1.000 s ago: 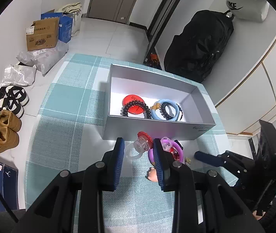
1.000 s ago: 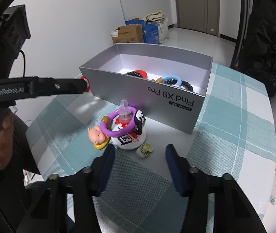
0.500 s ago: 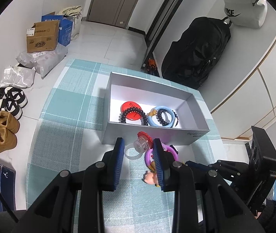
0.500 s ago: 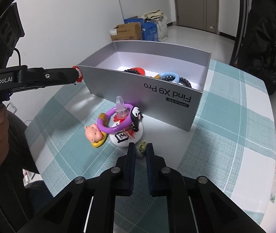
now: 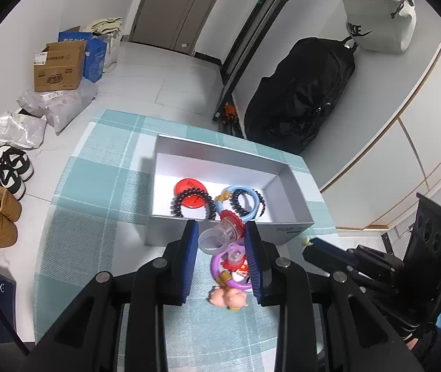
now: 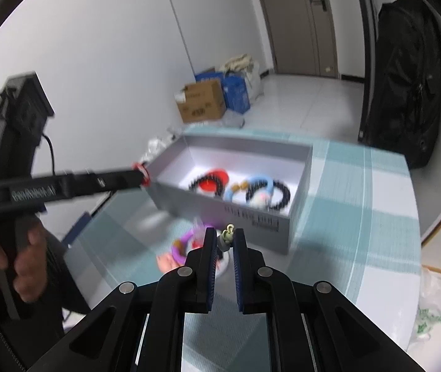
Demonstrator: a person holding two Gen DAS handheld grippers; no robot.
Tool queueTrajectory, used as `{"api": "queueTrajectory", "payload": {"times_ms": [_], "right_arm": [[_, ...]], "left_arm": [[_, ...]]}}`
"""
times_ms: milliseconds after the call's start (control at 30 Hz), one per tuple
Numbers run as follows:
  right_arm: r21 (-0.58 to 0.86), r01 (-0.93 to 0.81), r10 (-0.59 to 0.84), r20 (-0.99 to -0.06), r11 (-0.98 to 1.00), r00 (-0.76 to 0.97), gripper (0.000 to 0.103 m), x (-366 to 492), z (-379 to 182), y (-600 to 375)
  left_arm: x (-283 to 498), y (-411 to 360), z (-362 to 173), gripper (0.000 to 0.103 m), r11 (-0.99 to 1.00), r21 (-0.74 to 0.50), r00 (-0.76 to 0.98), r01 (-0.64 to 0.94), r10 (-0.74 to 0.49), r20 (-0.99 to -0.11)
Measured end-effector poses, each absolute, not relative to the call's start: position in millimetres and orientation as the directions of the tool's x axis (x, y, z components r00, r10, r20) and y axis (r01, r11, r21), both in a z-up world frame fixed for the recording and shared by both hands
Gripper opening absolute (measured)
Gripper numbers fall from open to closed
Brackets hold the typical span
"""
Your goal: Organize jewelry
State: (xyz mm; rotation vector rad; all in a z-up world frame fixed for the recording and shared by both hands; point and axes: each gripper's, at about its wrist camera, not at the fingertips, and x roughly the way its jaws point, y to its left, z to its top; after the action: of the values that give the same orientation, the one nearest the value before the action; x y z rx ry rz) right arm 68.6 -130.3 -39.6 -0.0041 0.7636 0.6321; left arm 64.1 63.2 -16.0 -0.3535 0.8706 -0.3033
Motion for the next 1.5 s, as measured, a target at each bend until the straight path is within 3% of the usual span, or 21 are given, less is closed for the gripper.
{"api": "queueTrajectory", "payload": {"times_ms": [433, 1500], "right_arm": [[0.343, -0.54, 0.631, -0.547, 0.769, 0.55, 0.009, 98, -15, -129], [0.422, -0.459, 0.621, -0.588, 0.782, 0.517, 0.01, 169, -30, -136]], "left_arm": [[85, 52, -6, 0.024, 0.893, -0.425, 0.637, 0.147, -0.414, -0.651], [147, 34, -30, 0.024, 0.878, -0.457, 0.55, 0.141, -0.453, -0.702]]}}
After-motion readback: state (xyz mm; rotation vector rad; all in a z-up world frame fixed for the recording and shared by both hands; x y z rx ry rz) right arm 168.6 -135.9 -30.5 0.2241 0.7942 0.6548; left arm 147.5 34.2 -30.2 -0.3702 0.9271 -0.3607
